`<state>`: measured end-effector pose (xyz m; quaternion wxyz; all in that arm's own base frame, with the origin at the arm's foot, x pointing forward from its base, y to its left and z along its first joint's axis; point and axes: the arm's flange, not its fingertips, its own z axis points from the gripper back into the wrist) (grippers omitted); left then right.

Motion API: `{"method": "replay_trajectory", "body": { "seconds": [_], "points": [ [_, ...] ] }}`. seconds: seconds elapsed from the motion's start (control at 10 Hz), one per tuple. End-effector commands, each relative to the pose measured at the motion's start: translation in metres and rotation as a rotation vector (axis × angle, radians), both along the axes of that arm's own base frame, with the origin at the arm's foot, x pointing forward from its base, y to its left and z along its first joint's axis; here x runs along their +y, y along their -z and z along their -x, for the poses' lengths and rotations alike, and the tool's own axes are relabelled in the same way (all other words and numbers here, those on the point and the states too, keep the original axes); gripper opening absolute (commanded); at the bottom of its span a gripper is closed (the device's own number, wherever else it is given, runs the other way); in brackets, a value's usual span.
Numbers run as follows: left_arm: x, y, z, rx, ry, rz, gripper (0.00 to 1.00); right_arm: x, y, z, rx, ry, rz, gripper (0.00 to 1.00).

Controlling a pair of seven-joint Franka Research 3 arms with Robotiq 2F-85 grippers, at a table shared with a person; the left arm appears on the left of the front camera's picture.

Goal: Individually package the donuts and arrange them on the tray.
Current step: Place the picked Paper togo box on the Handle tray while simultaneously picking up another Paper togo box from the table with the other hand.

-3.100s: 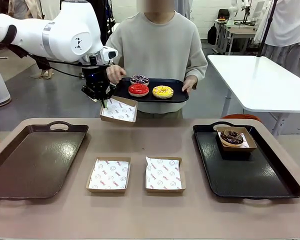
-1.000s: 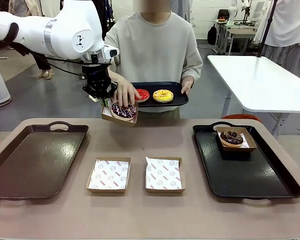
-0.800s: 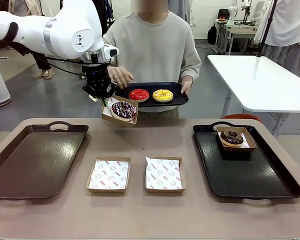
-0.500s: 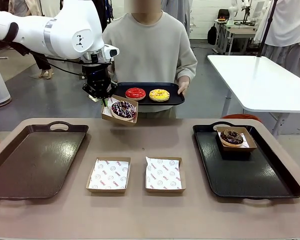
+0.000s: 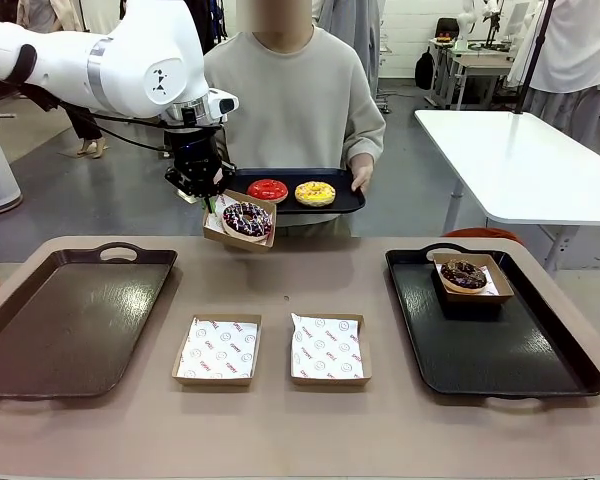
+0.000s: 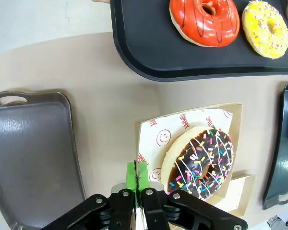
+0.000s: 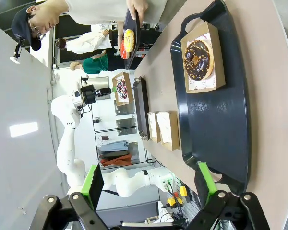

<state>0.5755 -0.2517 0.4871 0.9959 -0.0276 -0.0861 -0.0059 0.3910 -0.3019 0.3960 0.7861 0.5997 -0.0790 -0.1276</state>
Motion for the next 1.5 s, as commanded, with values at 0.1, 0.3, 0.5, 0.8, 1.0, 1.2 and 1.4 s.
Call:
{"method": "replay_trajectory", "body": {
  "seconds": [0.1,0.3,0.5,0.8,1.0,1.2,1.4],
  "points": [
    [0.002,0.000,0.001,0.000,-0.001,0.000,0.00,-0.001,-0.002,0.000,-0.004,-0.002,-0.002,1.00],
    [0.002,0.000,0.001,0.000,-0.001,0.000,0.00,-0.001,-0.002,0.000,-0.004,-0.002,-0.002,1.00],
    [0.002,0.000,0.001,0.000,-0.001,0.000,0.00,-0.001,-0.002,0.000,-0.004,-0.002,-0.002,1.00],
    [0.027,-0.017,0.024,0.001,0.110,0.005,0.01,0.038,-0.028,0.001,0.016,-0.043,0.154,1.00],
    [0.068,-0.043,0.052,-0.031,0.103,0.015,0.01,0.087,-0.067,-0.004,0.047,-0.115,0.290,1.00],
    [0.110,-0.057,0.079,-0.031,0.092,0.019,0.01,0.147,-0.102,-0.014,0.077,-0.159,0.419,1.00],
    [0.149,-0.054,0.095,-0.075,0.076,-0.019,0.01,0.208,-0.106,-0.021,0.103,-0.186,0.602,1.00]
  ]
}}
